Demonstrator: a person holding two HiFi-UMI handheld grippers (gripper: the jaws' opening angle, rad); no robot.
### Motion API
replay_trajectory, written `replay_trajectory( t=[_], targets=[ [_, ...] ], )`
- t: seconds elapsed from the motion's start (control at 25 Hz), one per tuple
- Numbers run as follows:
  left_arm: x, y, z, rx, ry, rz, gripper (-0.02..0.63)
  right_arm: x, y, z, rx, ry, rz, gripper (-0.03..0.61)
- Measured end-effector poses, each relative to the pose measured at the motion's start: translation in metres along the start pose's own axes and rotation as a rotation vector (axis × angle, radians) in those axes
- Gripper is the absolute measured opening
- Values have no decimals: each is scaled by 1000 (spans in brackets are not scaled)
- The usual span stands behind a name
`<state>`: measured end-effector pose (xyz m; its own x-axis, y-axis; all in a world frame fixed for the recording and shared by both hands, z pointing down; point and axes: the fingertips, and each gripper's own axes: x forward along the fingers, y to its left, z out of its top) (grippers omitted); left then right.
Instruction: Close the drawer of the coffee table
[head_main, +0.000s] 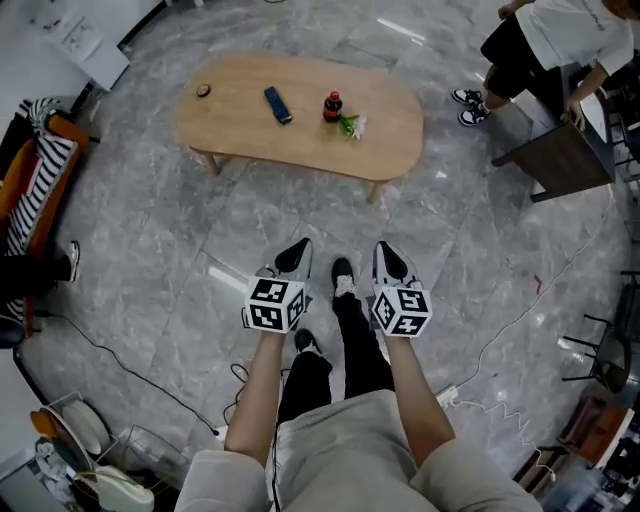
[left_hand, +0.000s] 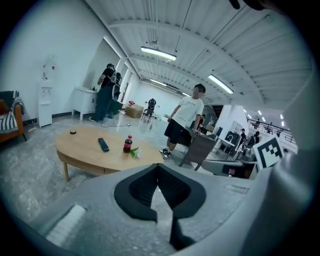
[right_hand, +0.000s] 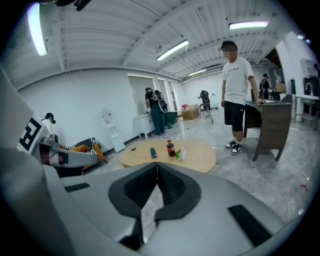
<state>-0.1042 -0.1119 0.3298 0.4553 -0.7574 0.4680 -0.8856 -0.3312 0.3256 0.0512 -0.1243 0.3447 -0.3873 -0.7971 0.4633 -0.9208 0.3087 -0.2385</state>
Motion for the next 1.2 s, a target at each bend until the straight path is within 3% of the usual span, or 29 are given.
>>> replay_trajectory(
  t=[0.24,0.4,0.56,0.72,1.2],
  targets=[
    [-71,-32,18,30,-18,35,8,-58,40,28,-11,-32,14,17],
    [-110,-58,14,-10,-38,38,8,-100,55,17,45,-36,31,16],
    [-134,-71,12,-14,-66,60,8,-120,64,1,25,-18,49,15],
    [-150,-80,6,-32,-87,71,8,-136,74,1,-30,-32,58,16],
    [-152,-112,1,50,-69,41,8,-157,91,7,-93,-47,74,15]
  ],
)
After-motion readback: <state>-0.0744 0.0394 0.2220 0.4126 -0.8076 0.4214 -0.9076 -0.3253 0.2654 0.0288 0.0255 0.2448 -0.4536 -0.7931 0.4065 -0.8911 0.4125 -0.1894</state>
